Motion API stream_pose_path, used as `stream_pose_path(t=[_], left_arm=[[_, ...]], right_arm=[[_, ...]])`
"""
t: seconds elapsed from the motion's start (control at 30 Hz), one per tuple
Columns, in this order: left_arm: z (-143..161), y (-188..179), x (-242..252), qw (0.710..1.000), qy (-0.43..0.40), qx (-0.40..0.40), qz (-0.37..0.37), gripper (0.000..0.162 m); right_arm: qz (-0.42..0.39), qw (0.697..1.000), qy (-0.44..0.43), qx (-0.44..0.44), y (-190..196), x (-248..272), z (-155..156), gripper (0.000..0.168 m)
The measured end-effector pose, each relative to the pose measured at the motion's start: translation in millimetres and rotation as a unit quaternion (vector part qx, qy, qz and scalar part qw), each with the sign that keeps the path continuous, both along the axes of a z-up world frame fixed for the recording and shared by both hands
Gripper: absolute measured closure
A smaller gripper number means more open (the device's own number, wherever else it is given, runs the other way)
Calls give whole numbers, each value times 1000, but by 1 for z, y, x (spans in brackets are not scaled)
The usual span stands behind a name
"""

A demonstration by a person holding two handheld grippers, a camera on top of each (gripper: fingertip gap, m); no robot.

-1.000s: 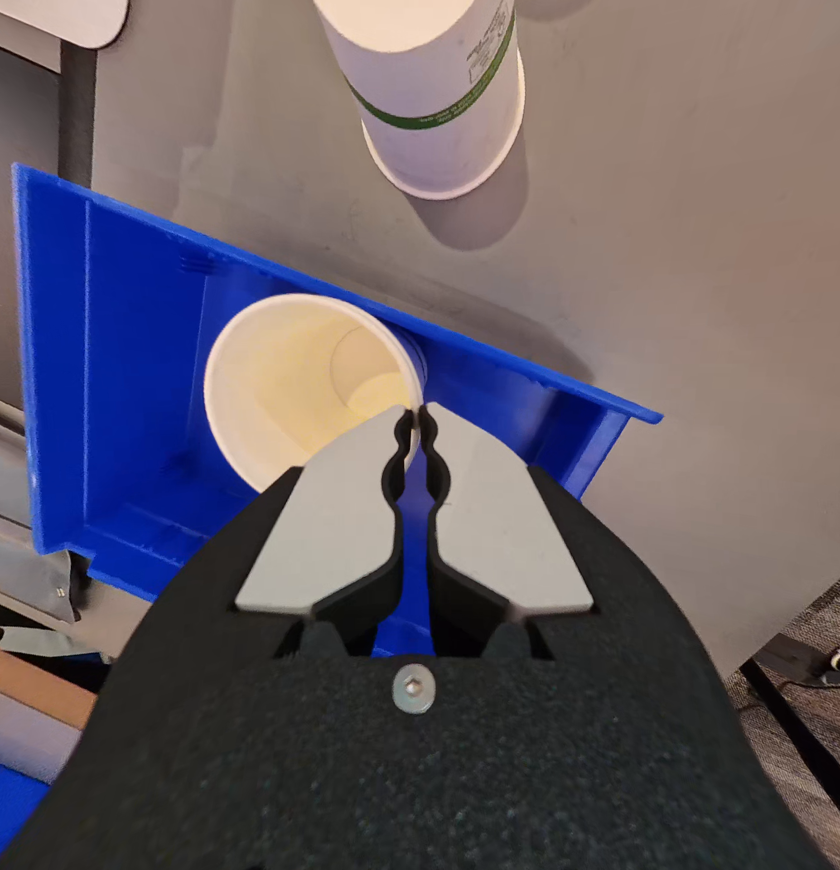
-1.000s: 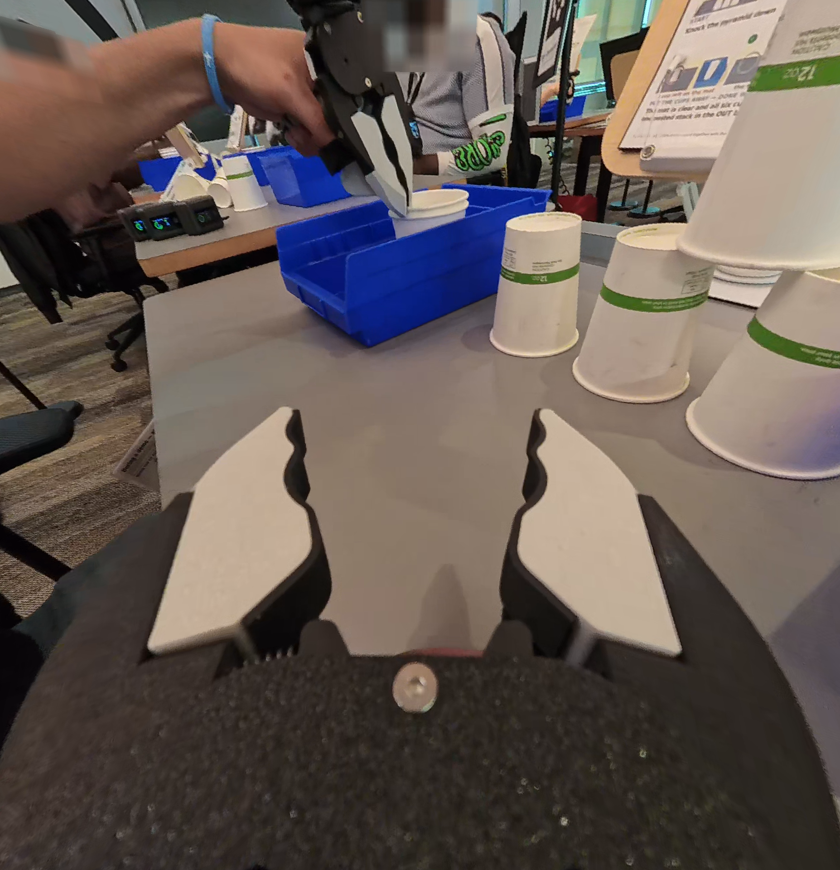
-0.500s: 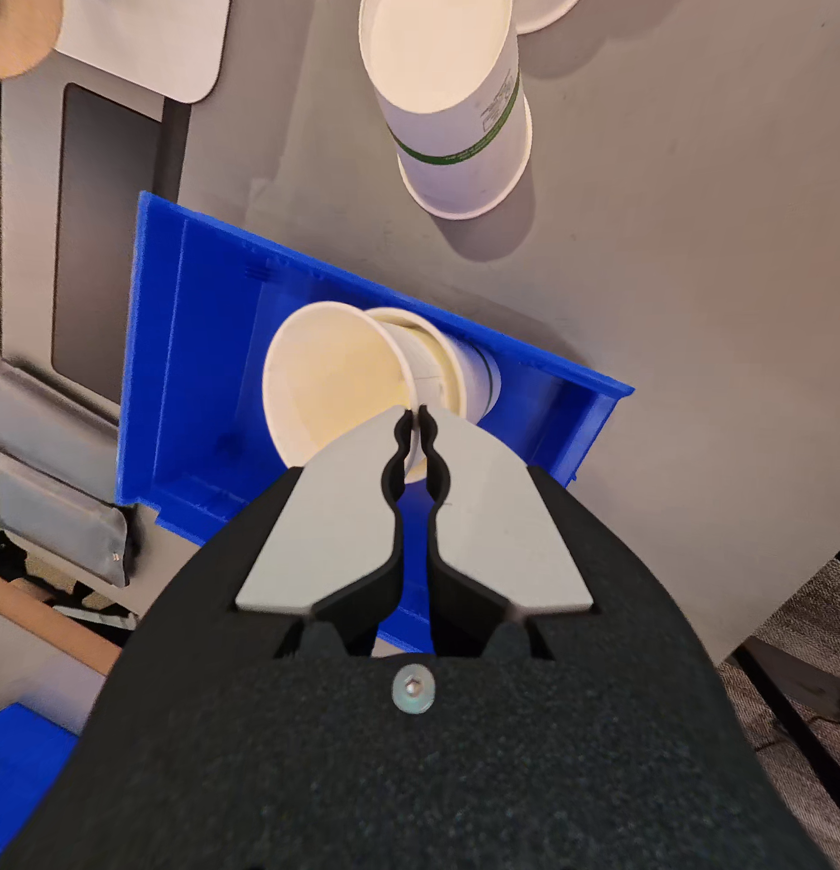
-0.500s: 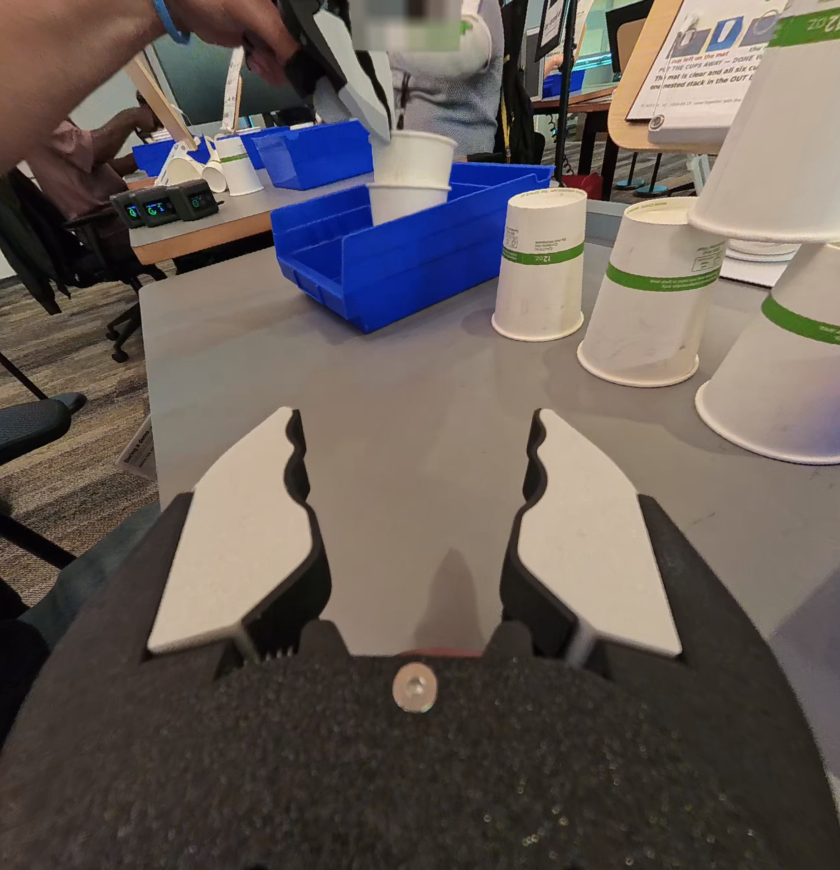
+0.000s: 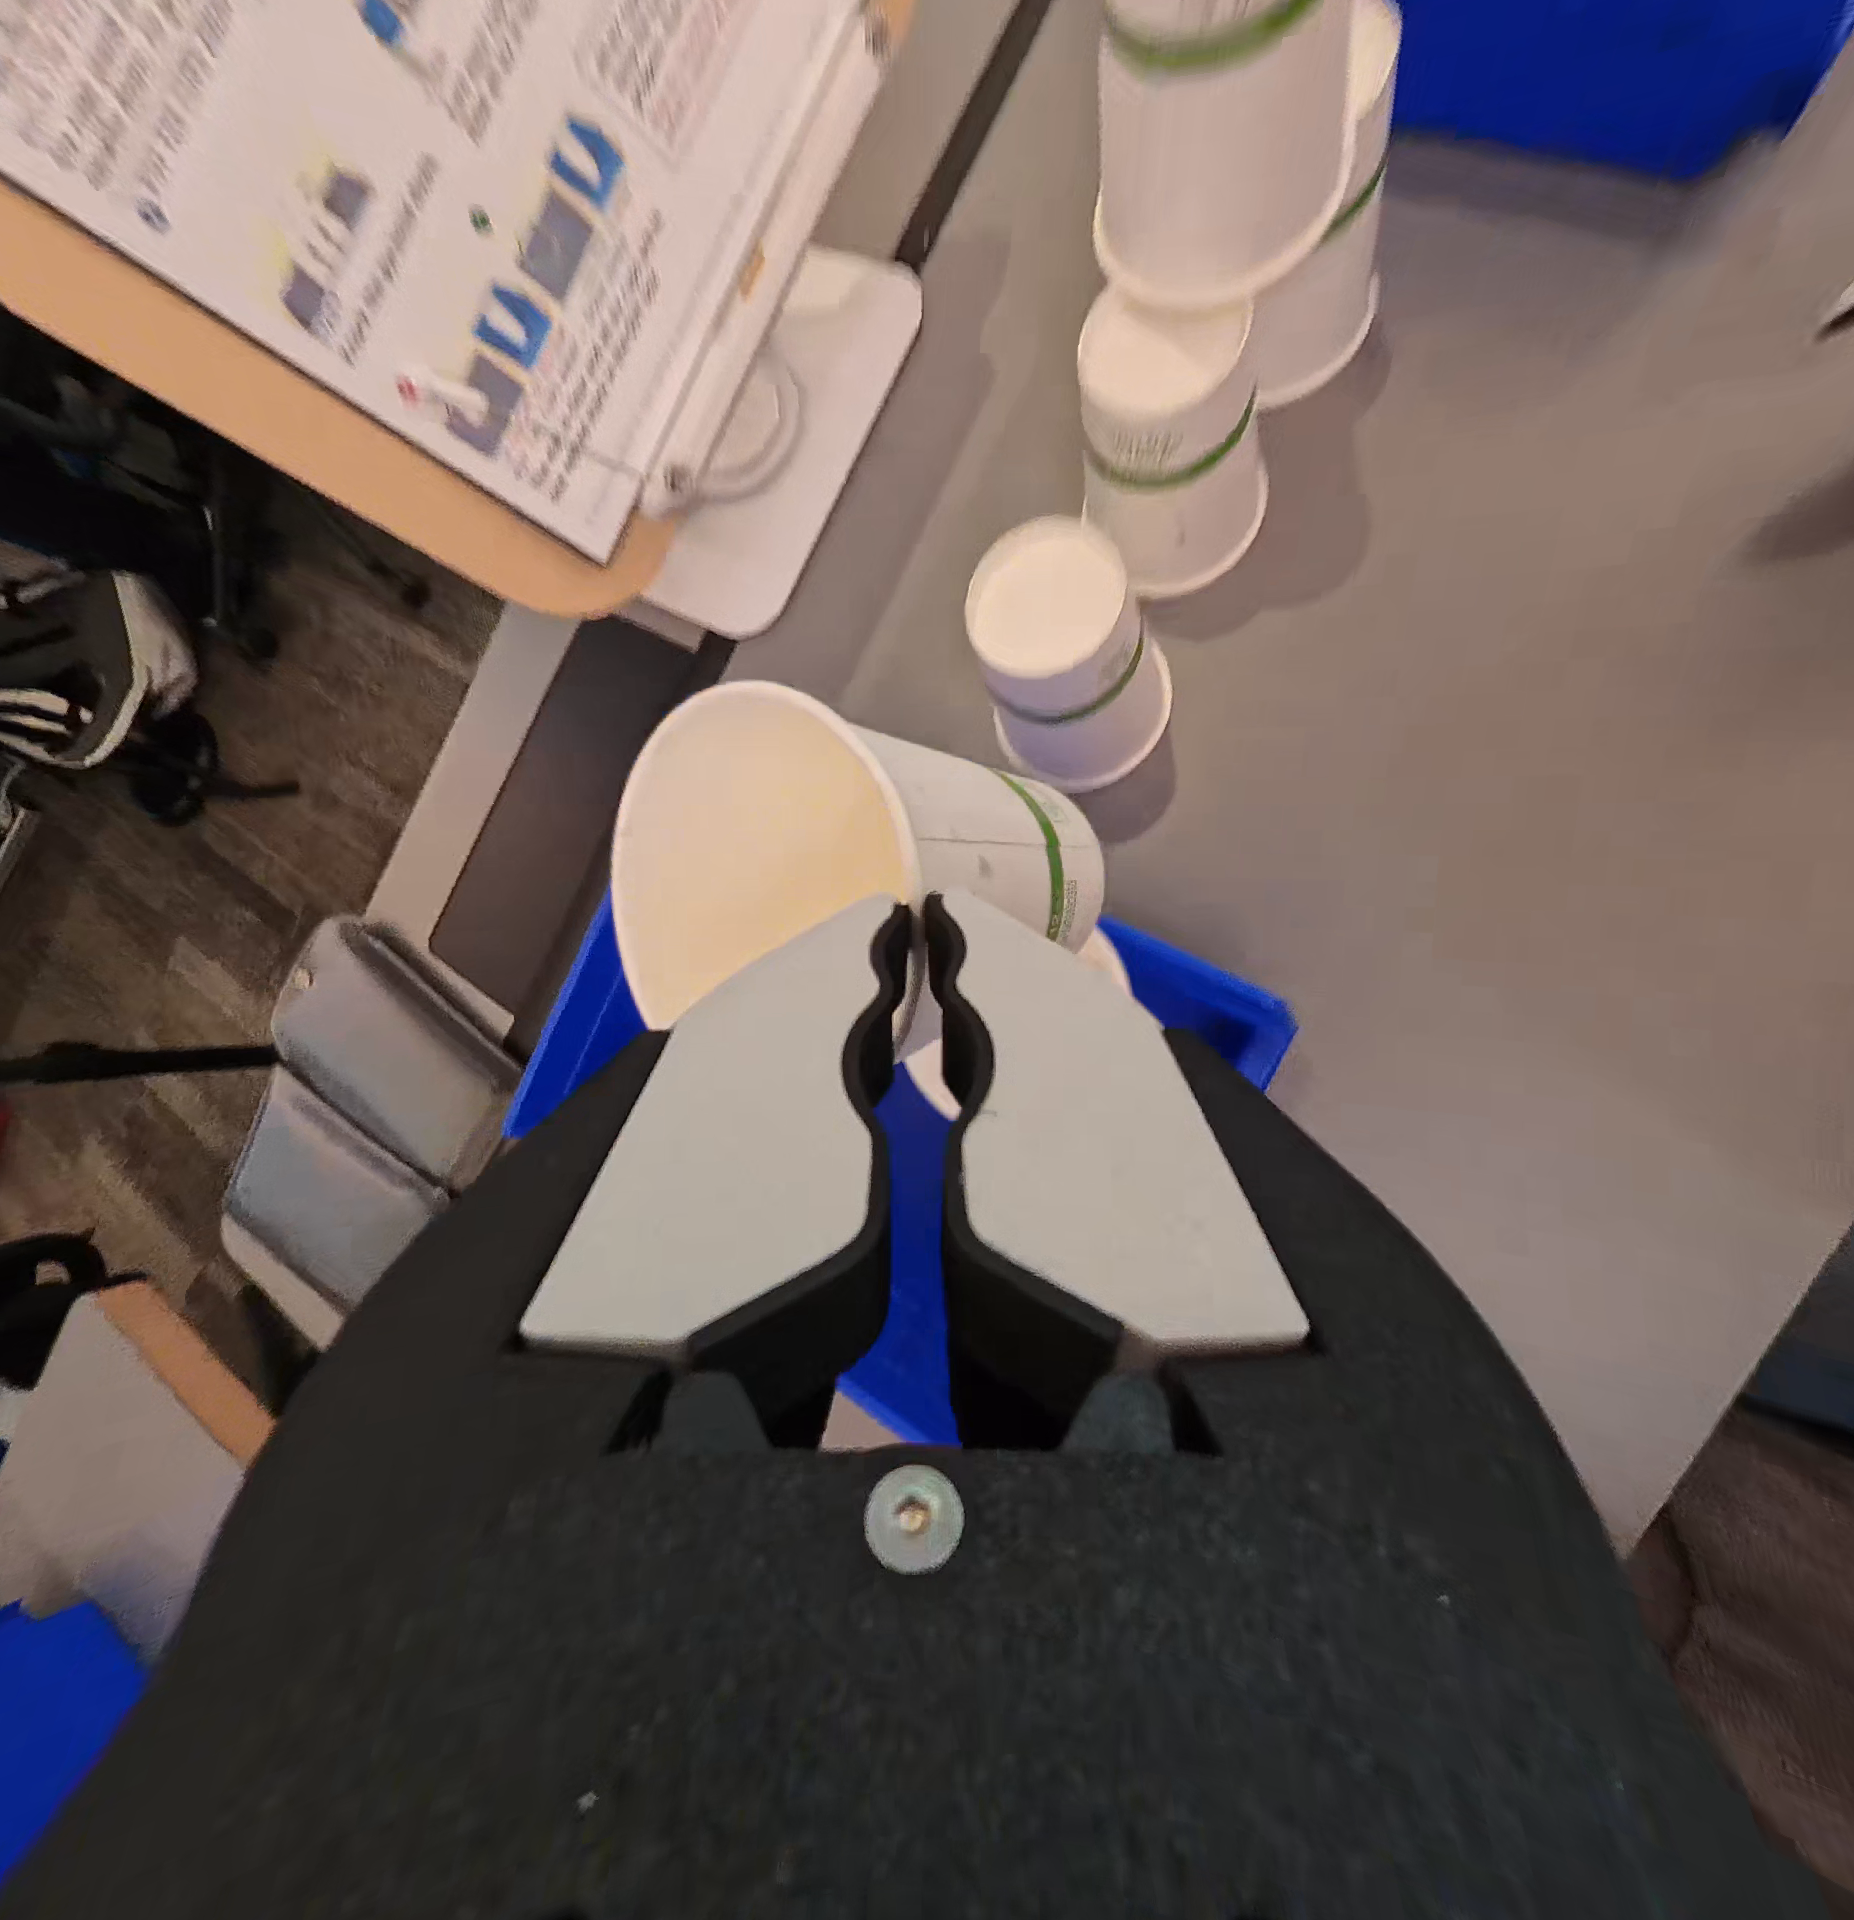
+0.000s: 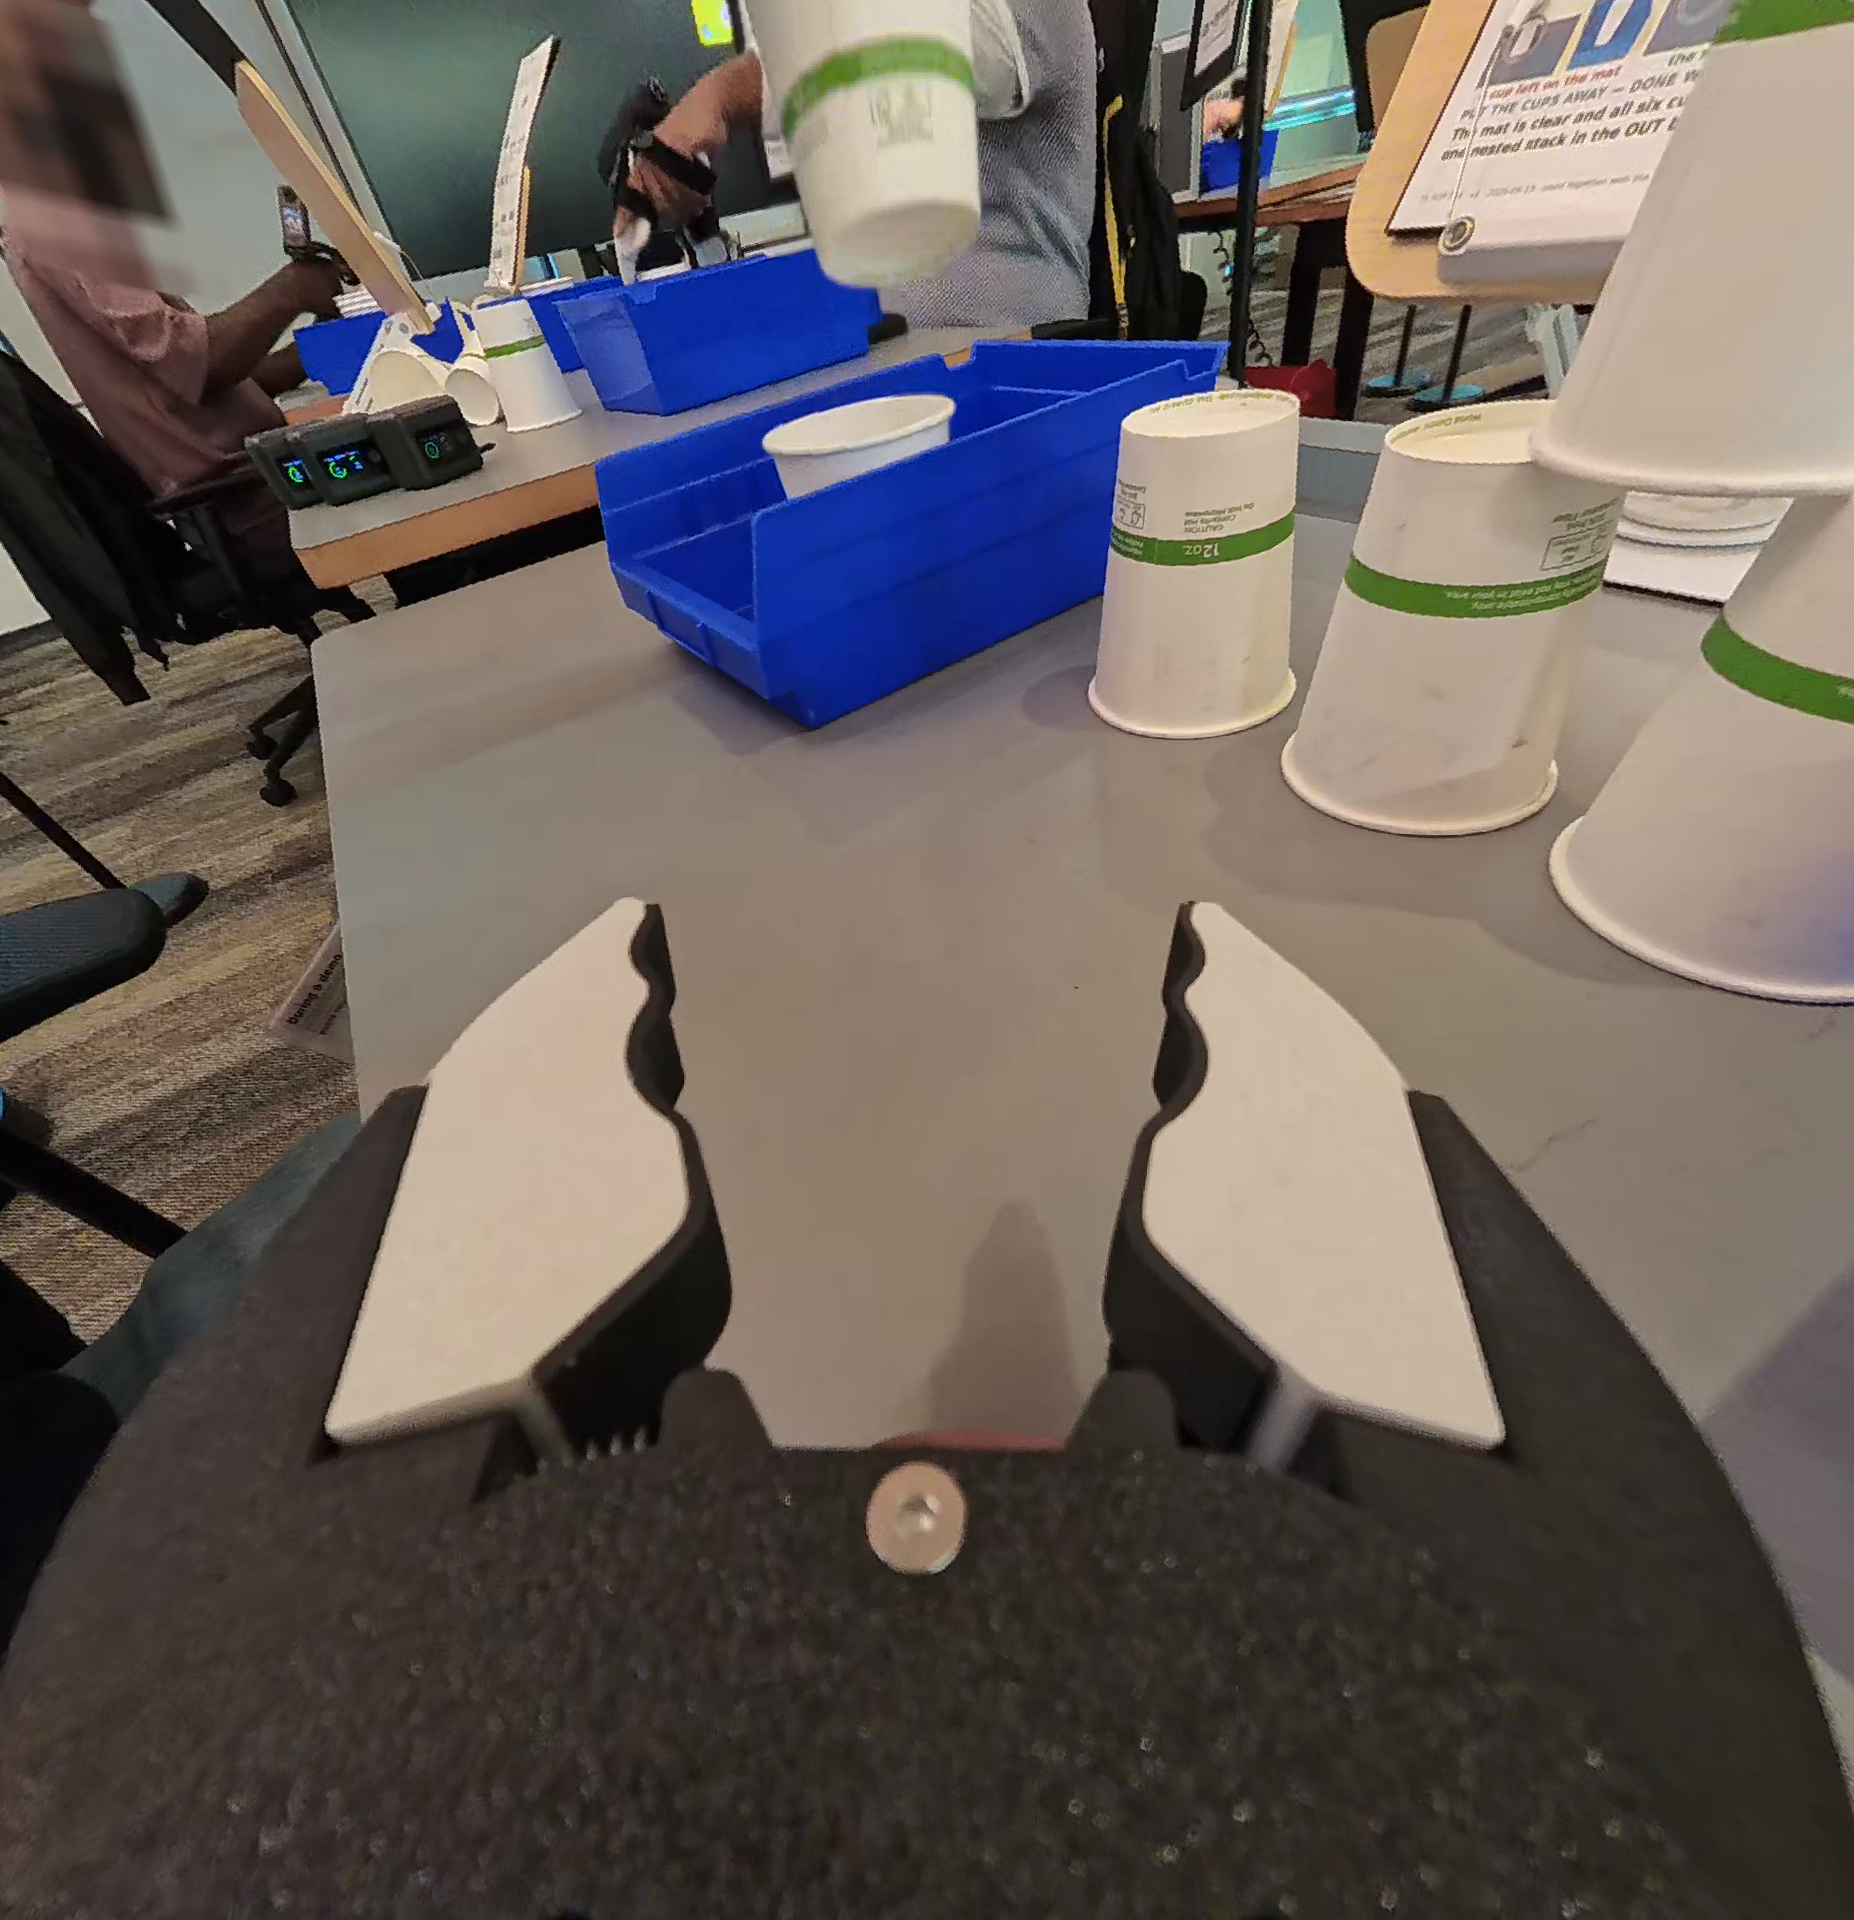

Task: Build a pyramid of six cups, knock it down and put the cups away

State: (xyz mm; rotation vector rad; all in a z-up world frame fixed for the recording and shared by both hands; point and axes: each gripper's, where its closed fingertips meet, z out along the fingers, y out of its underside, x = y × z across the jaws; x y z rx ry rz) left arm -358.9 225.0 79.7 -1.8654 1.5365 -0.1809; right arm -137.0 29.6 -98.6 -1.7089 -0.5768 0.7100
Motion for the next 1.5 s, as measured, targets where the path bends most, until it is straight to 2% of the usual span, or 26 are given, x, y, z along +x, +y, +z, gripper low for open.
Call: stream_pose_path(t=[0.17,0.3,0.5,0.73,0.83,0.93,1.0,1.2,1.23,1.3,1.4,1.5], left_arm=[[33,-29,30,996,-88,6,-30,160],[39,-61,58,989,-129,-3,-73,159],[18,-103,98,984,-113,-18,-134,160],[-13,-136,146,977,-87,-42,-188,160],[-27,-148,164,972,-84,-62,-208,160],[-39,-154,177,970,-79,-71,-219,160],[-43,-157,184,968,-82,-77,-222,160],[-52,-151,189,970,-101,-89,-202,159],[-54,-149,188,971,-102,-90,-195,154],[-60,-145,180,976,-95,-85,-178,121],[-68,-145,164,983,-74,-55,-158,84],[-79,-141,146,988,-13,49,-143,78]], right_arm=[[-14,1000,21,-12,6,6,-2,78],[-25,999,41,-16,17,8,1,78],[9,1000,12,10,31,-11,24,72],[60,997,55,13,37,-34,63,67],[49,997,55,11,43,-36,62,66],[42,999,31,-11,47,-37,48,66],[55,998,23,-25,44,-38,39,91],[53,996,11,-74,44,-31,29,93],[55,995,12,-88,43,-30,27,93],[57,992,17,-111,43,-29,25,93],[49,991,14,-123,45,-26,21,93],[49,990,13,-132,46,-26,18,93]])
